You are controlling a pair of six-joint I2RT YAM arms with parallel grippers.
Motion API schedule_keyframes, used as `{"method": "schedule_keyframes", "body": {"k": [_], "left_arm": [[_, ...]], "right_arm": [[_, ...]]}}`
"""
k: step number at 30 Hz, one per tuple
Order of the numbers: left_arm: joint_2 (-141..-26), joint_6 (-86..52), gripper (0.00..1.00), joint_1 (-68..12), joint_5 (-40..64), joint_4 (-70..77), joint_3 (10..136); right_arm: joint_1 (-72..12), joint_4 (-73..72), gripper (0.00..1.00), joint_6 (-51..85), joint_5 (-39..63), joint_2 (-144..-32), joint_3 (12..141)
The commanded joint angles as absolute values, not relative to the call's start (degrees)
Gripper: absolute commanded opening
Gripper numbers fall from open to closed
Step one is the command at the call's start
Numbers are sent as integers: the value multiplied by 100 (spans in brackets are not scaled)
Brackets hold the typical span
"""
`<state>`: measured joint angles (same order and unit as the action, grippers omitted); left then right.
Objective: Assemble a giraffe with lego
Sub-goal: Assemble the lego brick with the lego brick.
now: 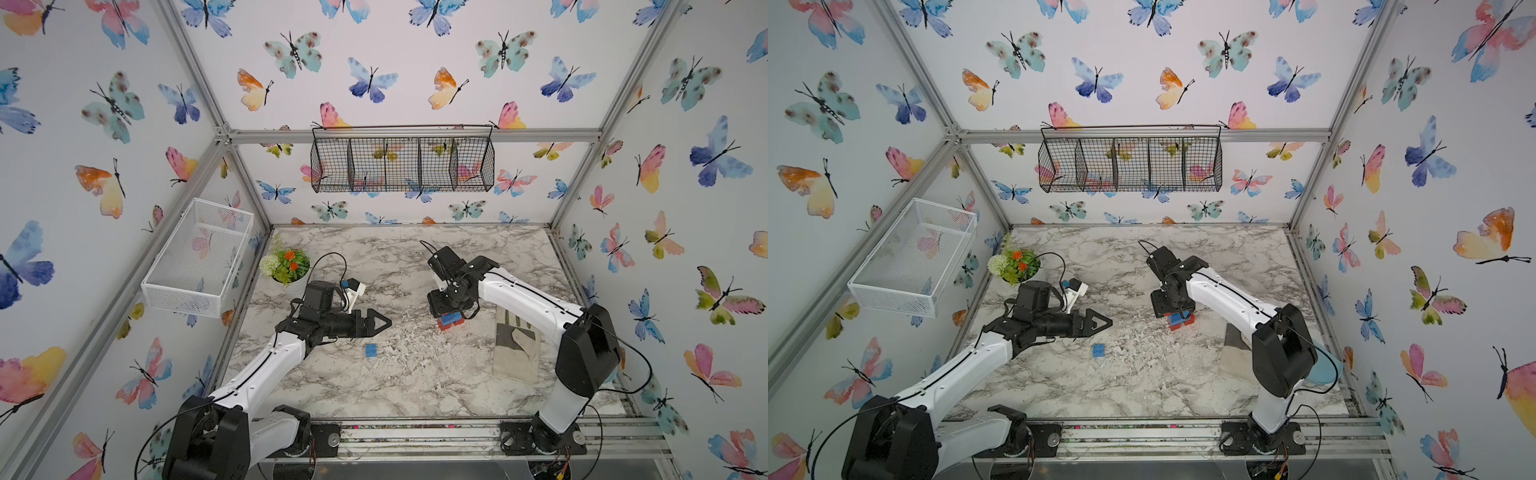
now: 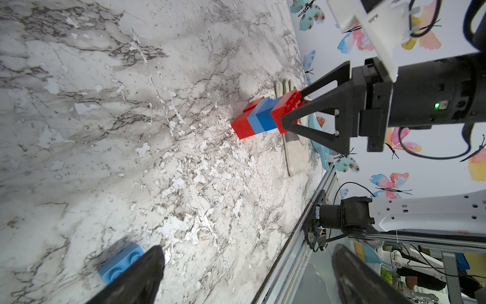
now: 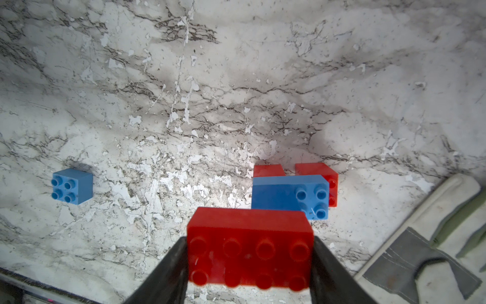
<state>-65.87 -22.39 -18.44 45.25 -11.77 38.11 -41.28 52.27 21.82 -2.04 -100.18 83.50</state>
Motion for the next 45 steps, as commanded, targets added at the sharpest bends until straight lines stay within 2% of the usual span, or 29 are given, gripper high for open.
{"method": "schedule_keyframes", "body": {"k": [1,33,45], "left_arm": [[-6495,-2242,98,-1833,4521,-1134,3795],[-6557,-2258,98,-1837,4544,-1125,3798],[-6565,-2250,98,-1837,4543,-1134,3802]], "right_arm": [[-4128,5475,57,2180,-184,-9914,8350],[-4122,5833,56,2108,-123,-10226,8349],[-4122,5783,56,2091,-23,-10468,7964]]}}
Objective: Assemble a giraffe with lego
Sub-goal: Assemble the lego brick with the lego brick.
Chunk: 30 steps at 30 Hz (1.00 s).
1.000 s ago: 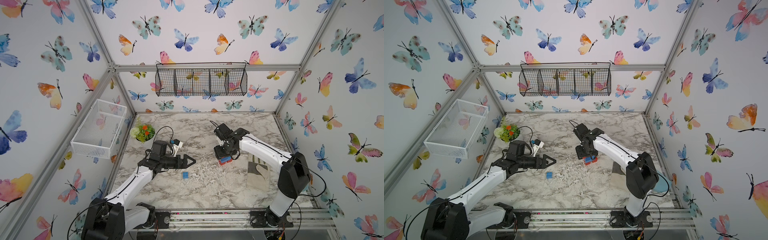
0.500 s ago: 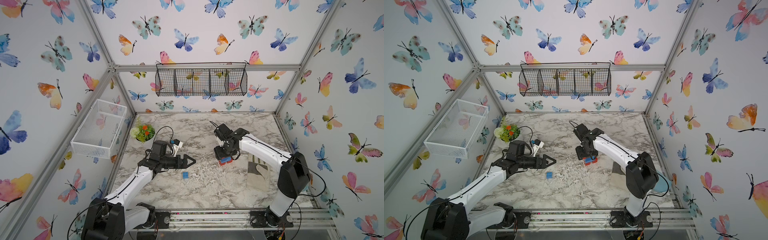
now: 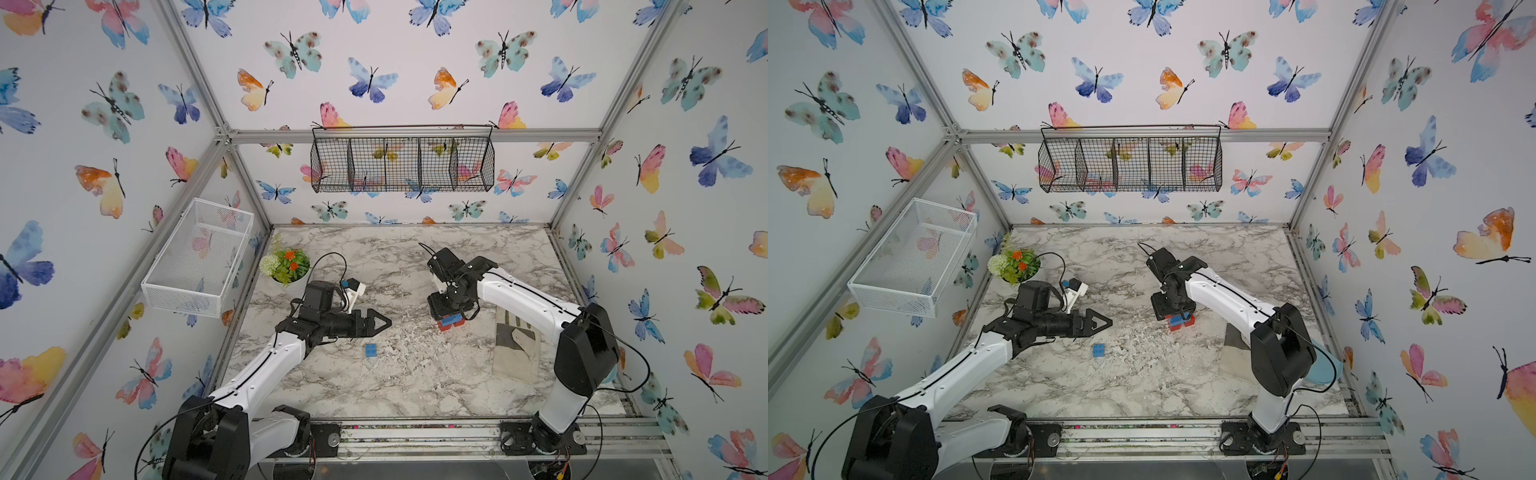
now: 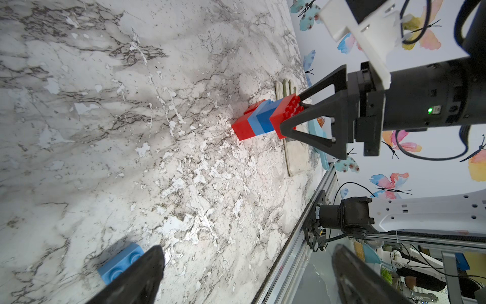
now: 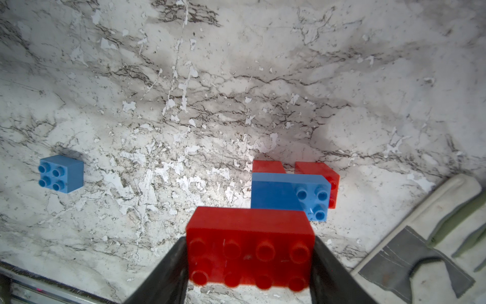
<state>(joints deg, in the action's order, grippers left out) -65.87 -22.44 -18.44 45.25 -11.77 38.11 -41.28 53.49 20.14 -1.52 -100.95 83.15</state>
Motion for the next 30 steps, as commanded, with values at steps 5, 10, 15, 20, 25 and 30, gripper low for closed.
{"method": "schedule_keyframes", "body": {"k": [5,10,15,20,25,30], "left_arm": [[-6550,-2250,98,-1837,4536,-1134,3793],[-6539,-2250,98,-1837,4535,-1143,3788],[-6536,-2257,98,-1837,4547,-1147,3796],[-6530,-2250,98,-1837,4555,-1143,3788],[-6521,-2248,98,-1836,4540,-1152,3817],[-6529,-2228,98,-1829,4536,-1169,3831]], "right_arm": [[-4122,5774,56,2100,-26,-10443,7971],[-4122,5701,59,2152,-182,-10325,8007],[-4118,5438,62,2340,-281,-10220,8183],[-4099,5292,68,2460,-441,-10121,8484],[-4096,5266,76,2445,-536,-10047,8772],[-4096,5272,82,2342,-563,-9981,8888]]}}
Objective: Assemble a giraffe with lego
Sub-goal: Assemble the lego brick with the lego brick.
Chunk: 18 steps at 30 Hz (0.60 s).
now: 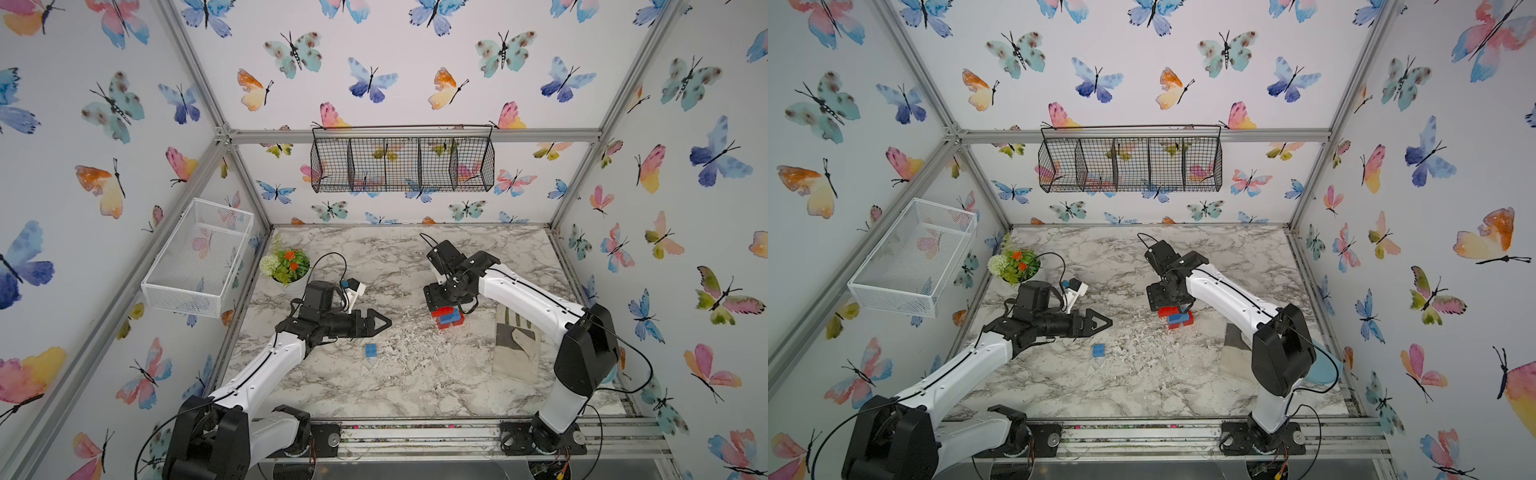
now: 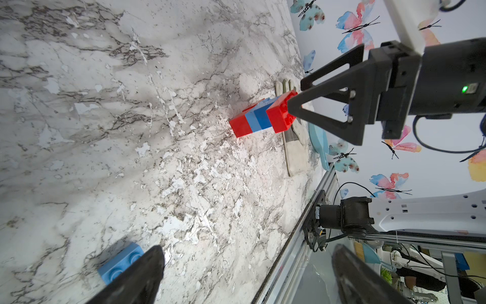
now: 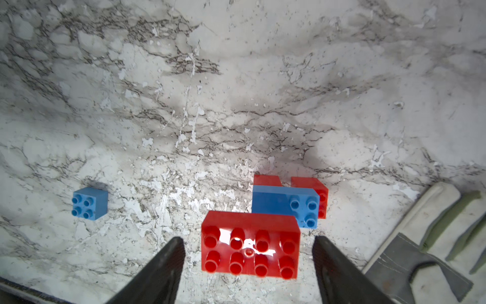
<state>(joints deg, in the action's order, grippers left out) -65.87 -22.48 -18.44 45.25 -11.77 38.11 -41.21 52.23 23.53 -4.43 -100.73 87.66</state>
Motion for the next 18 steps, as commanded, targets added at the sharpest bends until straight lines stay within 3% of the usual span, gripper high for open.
{"method": "schedule_keyframes", "body": {"k": [1,8,18], "left_arm": [[-6531,-2220,98,-1824,4541,-1169,3839],[-6684,-2136,98,-1677,4600,-1274,3967],[-6712,-2172,98,-1229,4737,-1215,3975]], "right_arm": [[-4096,5345,82,2327,-556,-9983,8932],[-4208,5287,81,2340,-88,-9651,8851],[-4993,4823,79,2834,31,-9439,8594]]}}
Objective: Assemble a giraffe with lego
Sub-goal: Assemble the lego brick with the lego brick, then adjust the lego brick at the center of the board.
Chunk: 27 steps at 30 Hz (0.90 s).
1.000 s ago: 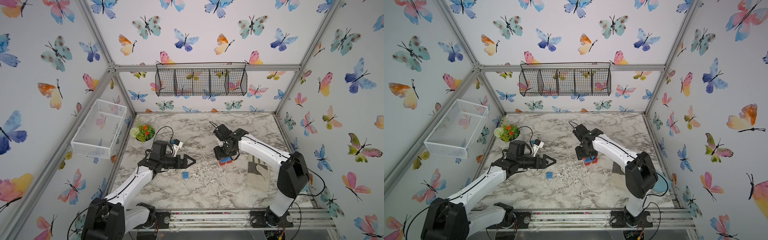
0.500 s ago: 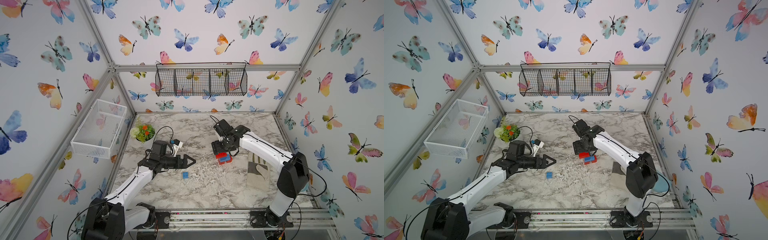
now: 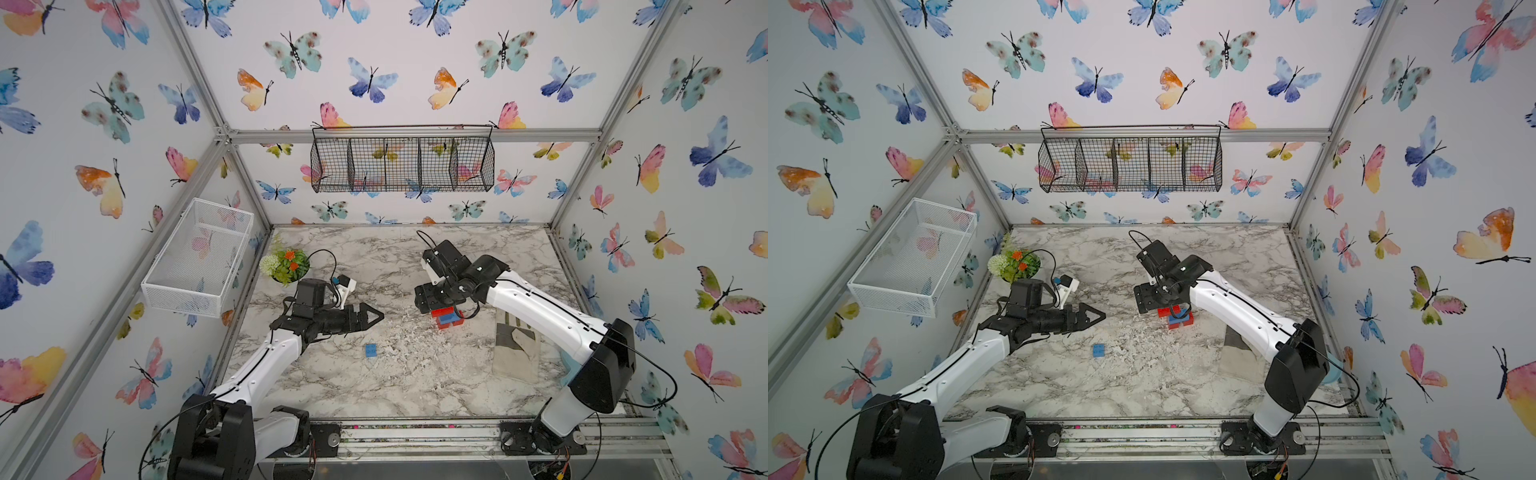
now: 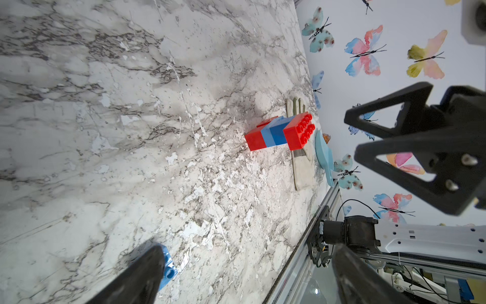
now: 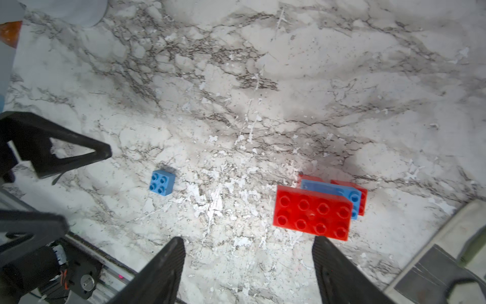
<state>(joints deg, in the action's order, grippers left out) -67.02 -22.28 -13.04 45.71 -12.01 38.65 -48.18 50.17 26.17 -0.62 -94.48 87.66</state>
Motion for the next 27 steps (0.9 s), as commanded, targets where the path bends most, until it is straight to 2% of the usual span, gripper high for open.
{"method": "schedule_keyframes", "body": {"k": [1,11,20,27], "left_arm": [[-6703,-2171,98,-1205,4729,-1214,3975],[-6714,-2206,98,-844,4693,-1232,3963],[-6741,-2250,98,-378,4597,-1283,3938],[-6722,-2250,98,-263,4500,-1310,3929]], "right_arm": [[-5103,4731,79,2872,-8,-9444,8557],[-6008,3669,74,3535,-188,-9737,8135],[-6496,2998,70,4051,-388,-10283,7854],[-6618,2456,64,4402,-552,-10700,7805]]}}
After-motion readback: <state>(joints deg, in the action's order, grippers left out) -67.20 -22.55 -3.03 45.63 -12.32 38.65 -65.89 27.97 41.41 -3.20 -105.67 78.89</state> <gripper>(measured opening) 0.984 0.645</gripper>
